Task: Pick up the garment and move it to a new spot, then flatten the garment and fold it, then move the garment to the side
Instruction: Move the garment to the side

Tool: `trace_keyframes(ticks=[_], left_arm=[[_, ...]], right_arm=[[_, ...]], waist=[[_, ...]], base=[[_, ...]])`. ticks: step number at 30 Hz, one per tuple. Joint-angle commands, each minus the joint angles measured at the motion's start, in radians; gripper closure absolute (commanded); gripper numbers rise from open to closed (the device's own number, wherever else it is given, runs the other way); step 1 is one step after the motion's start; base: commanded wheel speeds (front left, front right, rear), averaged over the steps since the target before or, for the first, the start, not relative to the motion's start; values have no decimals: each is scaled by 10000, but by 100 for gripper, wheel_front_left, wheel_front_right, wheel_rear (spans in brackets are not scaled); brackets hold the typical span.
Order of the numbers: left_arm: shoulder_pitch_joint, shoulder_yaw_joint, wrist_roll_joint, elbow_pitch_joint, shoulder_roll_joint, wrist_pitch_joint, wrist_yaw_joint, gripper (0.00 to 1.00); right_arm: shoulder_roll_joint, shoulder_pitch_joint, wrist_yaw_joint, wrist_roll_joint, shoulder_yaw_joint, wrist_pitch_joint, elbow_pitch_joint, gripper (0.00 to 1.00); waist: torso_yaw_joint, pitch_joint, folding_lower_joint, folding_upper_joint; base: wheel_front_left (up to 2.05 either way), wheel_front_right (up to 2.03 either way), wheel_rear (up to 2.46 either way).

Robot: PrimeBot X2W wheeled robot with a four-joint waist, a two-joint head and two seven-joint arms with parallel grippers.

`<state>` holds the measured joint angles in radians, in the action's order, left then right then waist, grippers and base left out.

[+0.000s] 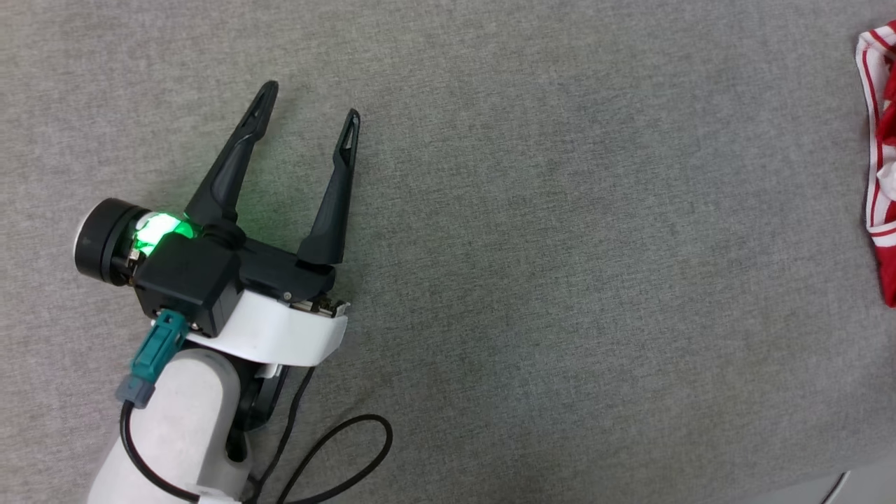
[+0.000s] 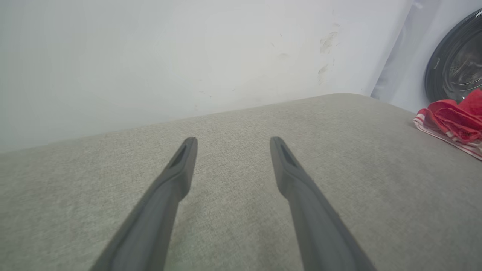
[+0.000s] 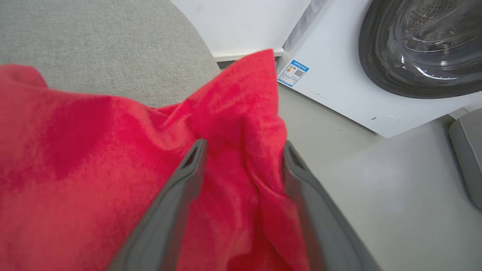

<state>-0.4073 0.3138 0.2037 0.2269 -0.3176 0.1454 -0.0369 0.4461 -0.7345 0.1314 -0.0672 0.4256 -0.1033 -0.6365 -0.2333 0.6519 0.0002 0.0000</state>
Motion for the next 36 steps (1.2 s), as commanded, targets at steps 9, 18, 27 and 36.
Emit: trace_keyframes(ticks=[9,18,27,36], left_arm=[[179,-20,127,-517,179,391,-188,0],[1096,-294,589,-1318,537,847,-608,0],[2271,-736,958,-1829,661,1028,-1084,0],[3228,-1149,1278,-2358,809,1129,-1442,0]], right_arm=[[-495,109,-14,1129,1167,1125,428,0],[-1173,1687,-14,441,596,1836,2372,0],[-2465,4176,-14,-262,-356,1819,4682,0],[-3383,6302,-14,-863,-2056,1483,6385,0]], waist=[[203,-812,-2,0],[522,-2535,-2,0],[975,-4074,-2,0],[1630,-5221,-2,0]], base=[[0,0,0],[0,0,0],[0,0,0],[0,0,0]])
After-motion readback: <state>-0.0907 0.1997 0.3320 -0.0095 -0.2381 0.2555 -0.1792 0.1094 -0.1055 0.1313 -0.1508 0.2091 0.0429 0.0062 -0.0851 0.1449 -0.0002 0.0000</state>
